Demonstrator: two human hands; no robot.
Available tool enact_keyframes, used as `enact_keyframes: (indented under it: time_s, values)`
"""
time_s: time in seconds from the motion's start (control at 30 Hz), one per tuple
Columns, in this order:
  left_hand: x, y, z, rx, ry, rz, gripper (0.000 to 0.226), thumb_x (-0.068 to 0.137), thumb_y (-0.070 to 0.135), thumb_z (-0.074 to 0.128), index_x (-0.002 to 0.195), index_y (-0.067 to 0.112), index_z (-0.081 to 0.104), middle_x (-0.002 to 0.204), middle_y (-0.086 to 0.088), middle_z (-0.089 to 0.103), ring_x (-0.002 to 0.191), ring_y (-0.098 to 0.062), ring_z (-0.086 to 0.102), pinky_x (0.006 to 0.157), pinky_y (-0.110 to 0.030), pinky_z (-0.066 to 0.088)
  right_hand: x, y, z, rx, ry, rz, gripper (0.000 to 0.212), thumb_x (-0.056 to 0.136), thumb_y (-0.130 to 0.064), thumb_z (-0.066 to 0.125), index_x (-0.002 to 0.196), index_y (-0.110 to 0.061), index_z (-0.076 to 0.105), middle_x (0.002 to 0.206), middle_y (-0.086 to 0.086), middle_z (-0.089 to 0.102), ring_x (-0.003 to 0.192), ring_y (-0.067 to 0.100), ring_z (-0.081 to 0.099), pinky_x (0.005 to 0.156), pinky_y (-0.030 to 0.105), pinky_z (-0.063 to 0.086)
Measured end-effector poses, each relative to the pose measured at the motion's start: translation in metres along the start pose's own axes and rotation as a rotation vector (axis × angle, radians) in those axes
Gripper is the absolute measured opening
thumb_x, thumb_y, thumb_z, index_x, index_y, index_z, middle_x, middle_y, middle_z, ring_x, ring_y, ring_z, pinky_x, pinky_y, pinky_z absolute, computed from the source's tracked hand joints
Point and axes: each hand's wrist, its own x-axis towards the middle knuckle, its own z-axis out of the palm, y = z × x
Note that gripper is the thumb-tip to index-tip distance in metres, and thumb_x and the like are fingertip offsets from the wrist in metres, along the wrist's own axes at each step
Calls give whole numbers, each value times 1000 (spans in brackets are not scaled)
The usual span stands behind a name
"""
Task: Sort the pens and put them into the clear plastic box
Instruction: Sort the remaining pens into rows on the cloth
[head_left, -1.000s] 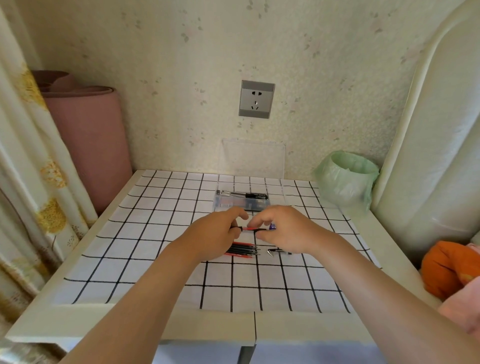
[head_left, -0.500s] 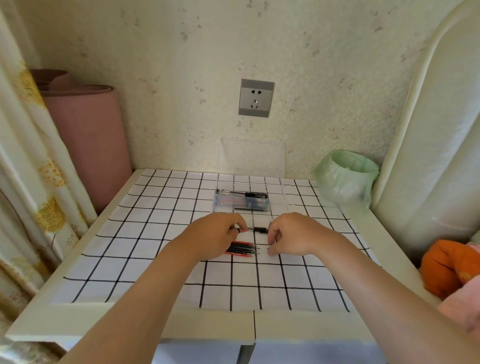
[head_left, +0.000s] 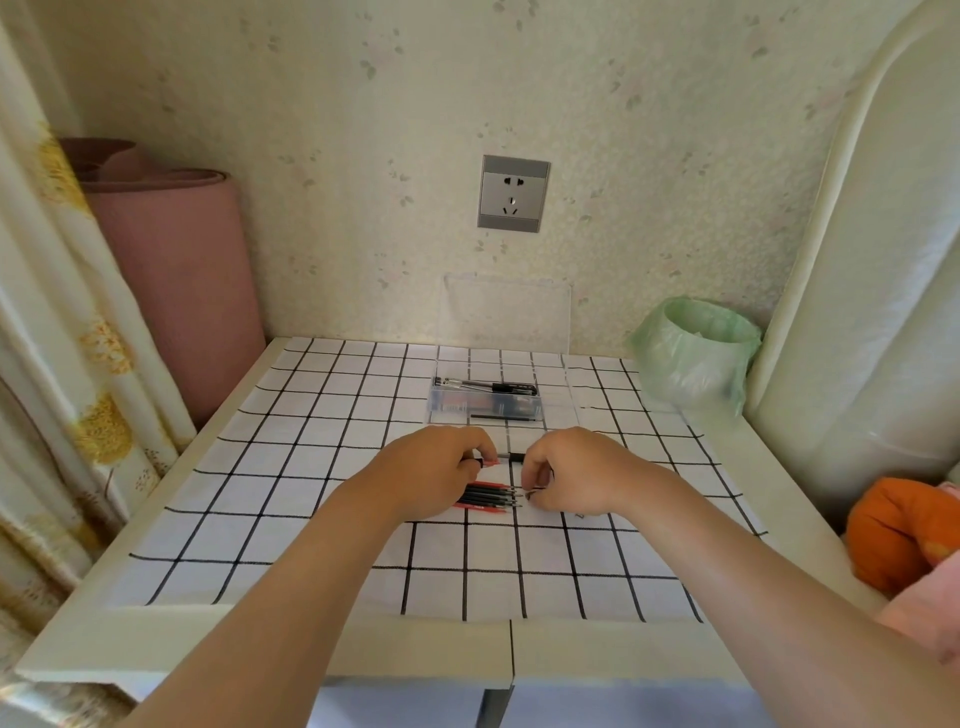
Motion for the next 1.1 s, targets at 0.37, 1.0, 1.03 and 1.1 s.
enact_keyframes:
  time_s: [0.37, 1.0, 1.03, 1.1]
  values:
    - [0, -3, 0, -3, 11, -11, 24, 100, 23, 44, 112, 37, 61, 99, 10, 64, 72, -4, 54, 65, -24, 43, 8, 6, 5, 68, 2, -24, 10, 80, -32, 73, 88, -38, 75, 83, -22, 67, 75, 9, 68, 67, 27, 57]
    - [-1, 0, -5, -52, 61, 35, 26, 98, 21, 48, 114, 34, 63, 92, 13, 64, 74, -1, 56, 66, -24, 47, 13, -7, 8, 421, 302, -134, 10, 80, -30, 78, 88, -34, 72, 85, -15, 68, 54, -2, 51, 55, 11, 39]
    - [-1, 0, -5, -71, 58, 35, 24, 97, 21, 49, 113, 32, 64, 91, 12, 65, 75, -3, 57, 67, -25, 48, 13, -8, 8, 426, 301, -139, 10, 80, -31, 78, 88, -33, 73, 85, -15, 68, 54, -1, 50, 55, 11, 39]
    - [0, 0, -4, -119, 49, 29, 22, 97, 22, 51, 112, 29, 64, 88, 10, 66, 73, -3, 58, 66, -23, 48, 13, -9, 8, 437, 296, -153, 9, 81, -30, 78, 89, -32, 74, 84, -15, 68, 53, -1, 50, 54, 9, 38]
